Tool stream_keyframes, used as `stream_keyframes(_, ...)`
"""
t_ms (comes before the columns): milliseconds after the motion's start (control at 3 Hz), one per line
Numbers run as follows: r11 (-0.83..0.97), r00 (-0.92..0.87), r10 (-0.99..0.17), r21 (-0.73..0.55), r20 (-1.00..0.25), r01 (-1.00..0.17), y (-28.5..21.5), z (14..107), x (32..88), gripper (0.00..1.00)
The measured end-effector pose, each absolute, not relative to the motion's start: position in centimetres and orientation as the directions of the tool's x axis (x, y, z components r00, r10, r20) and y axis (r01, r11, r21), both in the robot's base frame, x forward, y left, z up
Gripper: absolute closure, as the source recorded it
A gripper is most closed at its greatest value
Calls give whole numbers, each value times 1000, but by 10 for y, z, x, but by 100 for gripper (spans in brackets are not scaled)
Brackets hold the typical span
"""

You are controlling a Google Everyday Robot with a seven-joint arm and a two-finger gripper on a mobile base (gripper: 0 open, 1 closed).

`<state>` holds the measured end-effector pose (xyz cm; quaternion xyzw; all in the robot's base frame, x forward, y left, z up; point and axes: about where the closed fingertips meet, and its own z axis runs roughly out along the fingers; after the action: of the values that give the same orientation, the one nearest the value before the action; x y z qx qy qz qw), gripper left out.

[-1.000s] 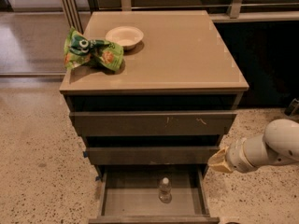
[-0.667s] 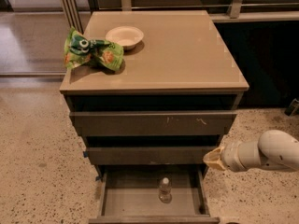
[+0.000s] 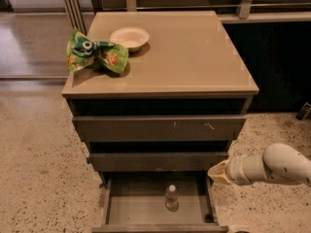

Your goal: Pick water bottle from bottom drawer and place on counter

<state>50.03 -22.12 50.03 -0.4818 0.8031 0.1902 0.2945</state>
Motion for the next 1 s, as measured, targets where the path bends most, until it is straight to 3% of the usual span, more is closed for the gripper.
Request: stream_keyframes(1000, 441, -333, -602, 45, -726, -896, -195, 326, 488, 100)
